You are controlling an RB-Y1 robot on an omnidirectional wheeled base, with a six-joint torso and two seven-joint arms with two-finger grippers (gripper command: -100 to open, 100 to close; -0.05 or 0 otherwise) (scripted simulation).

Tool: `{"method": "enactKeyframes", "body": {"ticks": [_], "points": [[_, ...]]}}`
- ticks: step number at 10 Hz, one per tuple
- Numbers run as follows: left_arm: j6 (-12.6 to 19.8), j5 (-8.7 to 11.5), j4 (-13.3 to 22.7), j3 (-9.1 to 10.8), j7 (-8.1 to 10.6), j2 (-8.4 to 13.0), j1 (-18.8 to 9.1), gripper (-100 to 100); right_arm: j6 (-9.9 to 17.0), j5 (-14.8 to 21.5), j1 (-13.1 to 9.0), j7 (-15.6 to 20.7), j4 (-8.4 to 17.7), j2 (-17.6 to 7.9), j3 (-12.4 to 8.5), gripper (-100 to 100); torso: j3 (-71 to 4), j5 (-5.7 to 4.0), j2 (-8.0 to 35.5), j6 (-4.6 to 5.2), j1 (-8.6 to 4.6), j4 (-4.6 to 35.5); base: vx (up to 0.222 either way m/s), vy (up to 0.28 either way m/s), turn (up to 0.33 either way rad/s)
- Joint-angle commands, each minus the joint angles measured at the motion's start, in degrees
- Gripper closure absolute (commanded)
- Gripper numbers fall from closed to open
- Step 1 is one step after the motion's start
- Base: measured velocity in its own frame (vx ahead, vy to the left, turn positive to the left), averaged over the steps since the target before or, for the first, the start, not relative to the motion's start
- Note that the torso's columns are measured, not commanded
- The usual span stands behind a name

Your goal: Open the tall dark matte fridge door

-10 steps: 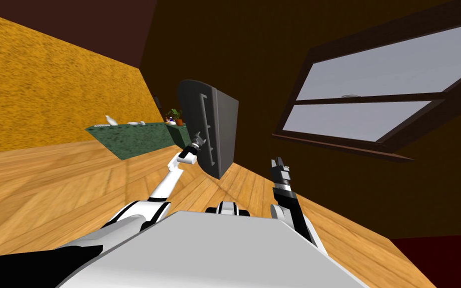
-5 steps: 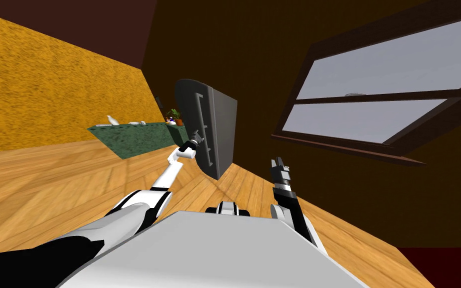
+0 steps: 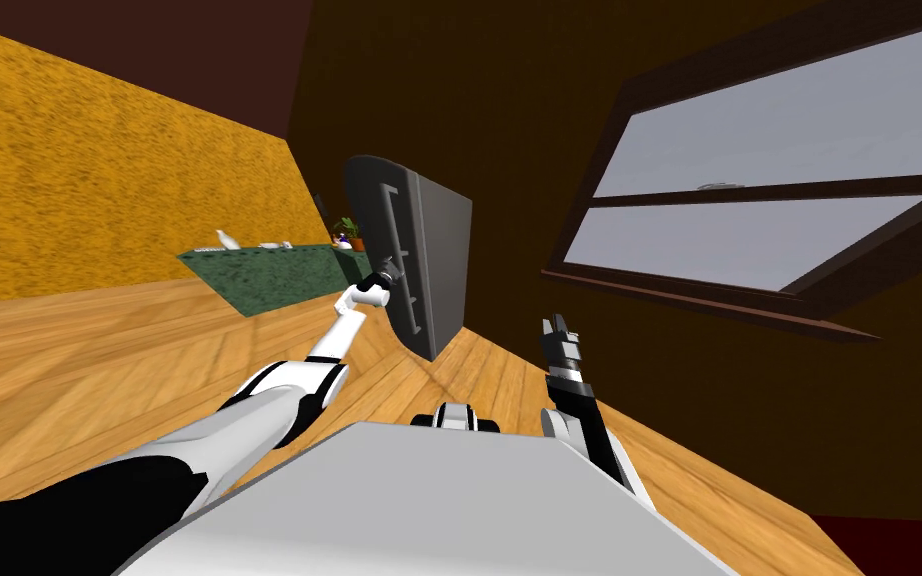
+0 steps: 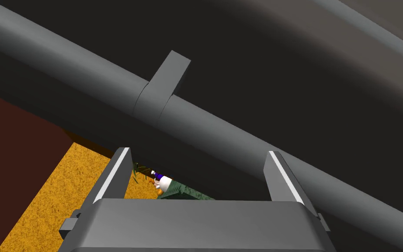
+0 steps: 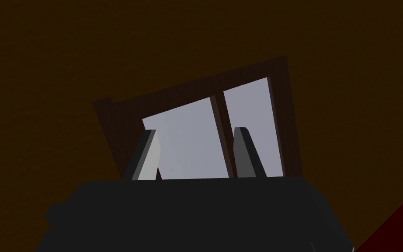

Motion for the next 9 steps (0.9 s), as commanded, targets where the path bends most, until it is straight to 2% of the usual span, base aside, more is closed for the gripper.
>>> {"method": "enactKeyframes", "body": {"ticks": [1, 2, 3, 4, 5, 6, 7, 8, 9], "points": [[2.8, 0.3, 4.4, 0.66, 2.16, 1.7, -3.6, -100, 0.0, 0.0, 0.0, 0.0, 0.0, 0.0, 0.0, 0, 0.0, 0.03, 0.1, -0.01, 0.09, 0.0, 0.041, -0.081, 0.037], [4.1, 0.4, 6.8, 1.07, 3.44, 2.8, -5.6, -100, 0.0, 0.0, 0.0, 0.0, 0.0, 0.0, 0.0, 0, 0.0, 0.03, 0.0, -0.01, 0.11, 0.0, 0.068, -0.119, 0.051], [4.4, 0.4, 8.3, 1.07, 3.44, 2.8, -6.2, -100, 0.0, 0.0, 0.0, 0.0, 0.0, 0.0, 0.0, 0, 0.0, 0.0, -0.1, -0.02, -0.01, 0.0, 0.04, -0.116, 0.035], [6.1, 0.5, 10.2, 1.47, 4.68, 3.8, -8.2, -100, 0.0, 0.0, 0.0, 0.0, 0.0, 0.0, 0.0, 0, 0.0, 0.0, 0.0, 0.02, 0.0, 0.0, 0.016, -0.134, 0.048], [6.1, 0.5, 11.4, 1.47, 4.68, 3.8, -8.7, -100, 0.0, 0.0, 0.0, 0.0, 0.0, 0.0, 0.0, 0, -0.1, -0.06, -0.1, 0.1, 0.0, 0.1, 0.022, -0.09, 0.011], [7.6, 0.6, 13.7, 1.86, 5.88, 4.9, -11.0, -100, 0.0, 0.0, 0.0, 0.0, 0.0, 0.0, 0.0, 0, -0.1, 0.0, -0.1, 0.06, 0.15, 0.0, 0.039, -0.084, 0.019], [7.6, 0.6, 14.3, 1.86, 5.88, 4.9, -11.0, -100, 0.0, 0.0, 0.0, 0.0, 0.0, 0.0, 0.0, 0, -0.1, 0.04, -0.1, 0.0, 0.15, 0.0, 0.036, -0.067, 0.028], [9.1, 0.7, 16.0, 2.23, 7.02, 5.9, -13.2, -100, 0.0, 0.0, 0.0, 0.0, 0.0, 0.0, 0.0, 0, -0.1, 0.06, -0.2, 0.03, 0.22, -0.1, 0.042, -0.097, 0.039], [9.1, 0.7, 17.1, 2.23, 7.02, 5.9, -13.3, -100, 0.0, 0.0, 0.0, 0.0, 0.0, 0.0, 0.0, 0, -0.3, -0.02, -0.4, 0.06, 0.17, 0.0, 0.033, -0.078, 0.021]]}}
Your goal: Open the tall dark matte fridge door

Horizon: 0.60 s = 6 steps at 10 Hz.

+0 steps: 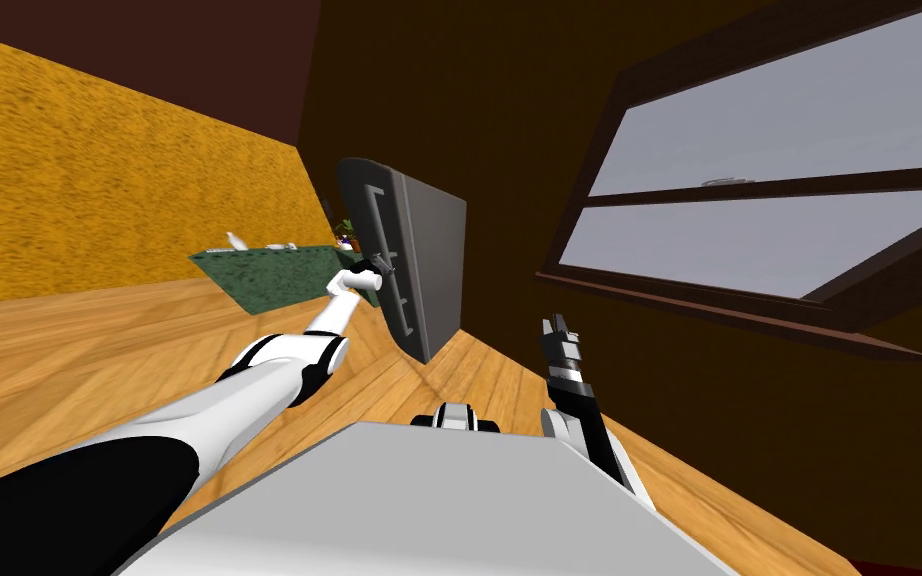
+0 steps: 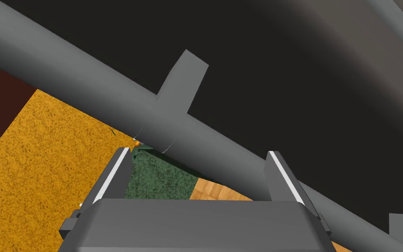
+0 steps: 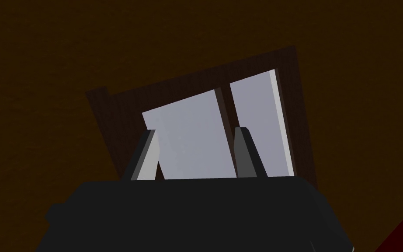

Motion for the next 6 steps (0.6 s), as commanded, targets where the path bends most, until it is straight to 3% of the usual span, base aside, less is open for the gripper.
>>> {"method": "enactKeyframes", "body": {"ticks": [1, 6], "points": [[2.3, -0.1, 3.9, 0.75, 1.77, 1.6, -3.6, -100, 0.0, 0.0, 0.0, 0.0, 0.0, 0.0, 0.0, 0, 0.0, 0.02, 0.0, 0.04, 0.04, -0.1, 0.018, -0.078, 0.035], [6.9, 0.2, 12.8, 1.89, 5.3, 5.0, -10.7, -100, 0.0, 0.0, 0.0, 0.0, 0.0, 0.0, 0.0, 0, -0.2, -0.07, -0.2, 0.01, 0.14, 0.1, 0.032, -0.102, 0.031]]}}
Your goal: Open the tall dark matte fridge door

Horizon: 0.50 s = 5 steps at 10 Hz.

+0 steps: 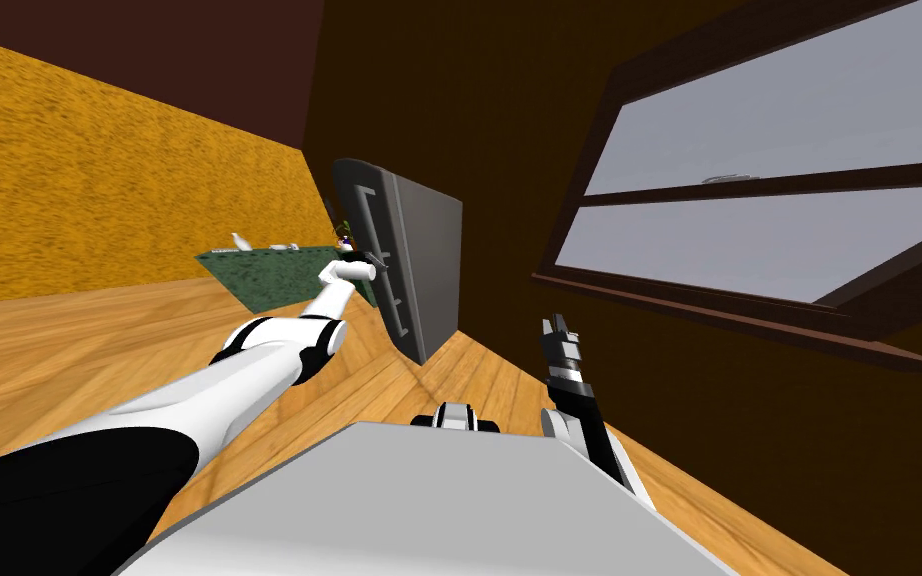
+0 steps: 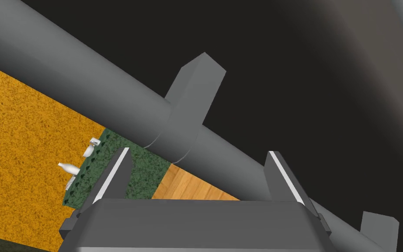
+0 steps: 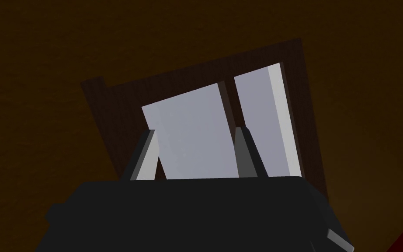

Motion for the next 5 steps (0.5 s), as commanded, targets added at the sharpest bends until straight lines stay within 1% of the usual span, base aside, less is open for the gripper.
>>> {"method": "enactKeyframes", "body": {"ticks": [1, 3, 4, 5], "points": [[2.8, -0.3, 3.1, 1.06, 2.29, 2.2, -3.8, -100, 0.0, 0.0, 0.0, 0.0, 0.0, 0.0, 0.0, 0, 0.0, -0.03, 0.0, 0.03, -0.02, 0.0, 0.062, -0.101, 0.024], [4.3, -0.2, 5.9, 1.44, 3.5, 3.4, -6.2, -100, 0.0, 0.0, 0.0, 0.0, 0.0, 0.0, 0.0, 0, 0.2, 0.11, 0.3, 0.0, -0.12, -0.1, 0.057, -0.068, 0.02], [3.3, 0.1, 5.6, 1.23, 2.72, 3.1, -5.6, -100, 0.0, 0.0, 0.0, 0.0, 0.0, 0.0, 0.0, 0, 0.4, 0.12, 0.6, -0.04, -0.17, -0.1, 0.021, -0.026, 0.021], [4.4, -0.6, 4.3, 2.97, 1.19, 1.3, -5.9, -100, 0.0, 0.0, 0.0, 0.0, 0.0, 0.0, 0.0, 0, 0.5, 0.15, 0.7, 0.02, -0.14, -0.1, 0.039, 0.004, 0.149]]}}
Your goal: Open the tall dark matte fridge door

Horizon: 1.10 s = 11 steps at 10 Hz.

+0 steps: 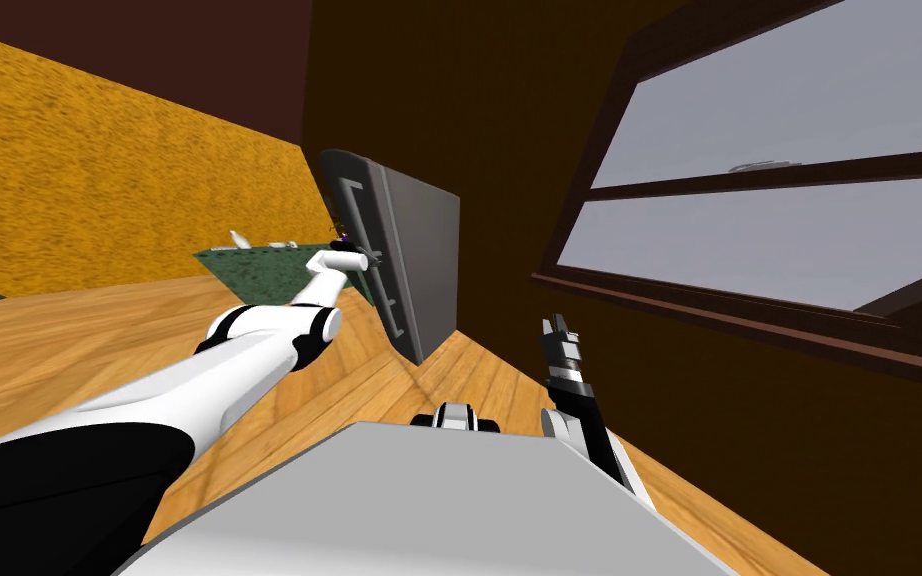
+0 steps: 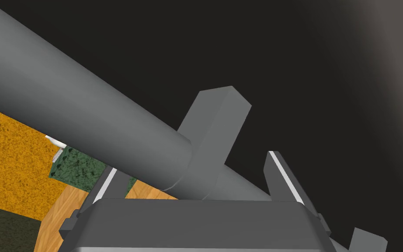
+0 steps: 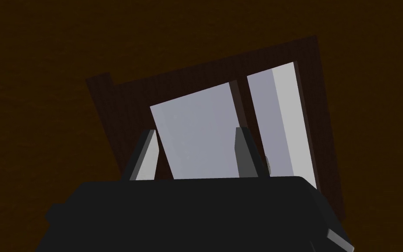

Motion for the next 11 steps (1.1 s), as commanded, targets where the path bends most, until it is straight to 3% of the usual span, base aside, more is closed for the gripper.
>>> {"method": "enactKeyframes", "body": {"ticks": [1, 2, 6, 7, 11], "points": [[1.7, -1.5, -2.6, 3.35, -3.22, -4.0, -0.5, -100, 0.0, 0.0, 0.0, 0.0, 0.0, 0.0, 0.0, 0, 0.0, -0.02, -0.1, -0.05, -0.02, 0.0, 0.085, 0.025, 0.225], [1.7, -1.5, -2.6, 3.35, -3.27, -4.0, -0.5, -100, 0.0, 0.0, 0.0, 0.0, 0.0, 0.0, 0.0, 0, -0.1, -0.01, -0.2, -0.1, -0.02, 0.0, 0.069, 0.01, 0.082], [5.0, -4.5, -7.8, 10.06, -9.54, -11.4, -1.5, -100, 0.0, 0.0, 0.0, 0.0, 0.0, 0.0, 0.0, 0, -0.1, -0.02, -0.2, -0.15, -0.04, 0.0, 0.076, 0.005, 0.203], [5.0, -4.5, -7.8, 10.06, -9.8, -12.1, -1.5, -100, 0.0, 0.0, 0.0, 0.0, 0.0, 0.0, 0.0, 0, -0.1, -0.01, -0.2, -0.12, -0.02, 0.0, 0.065, -0.001, 0.079], [8.4, -7.5, -13.1, 16.77, -16.14, -19.7, -2.6, -100, 0.0, 0.0, 0.0, 0.0, 0.0, 0.0, 0.0, 0, -0.3, -0.06, -0.4, -0.13, 0.02, 0.0, 0.076, -0.005, 0.202]]}}
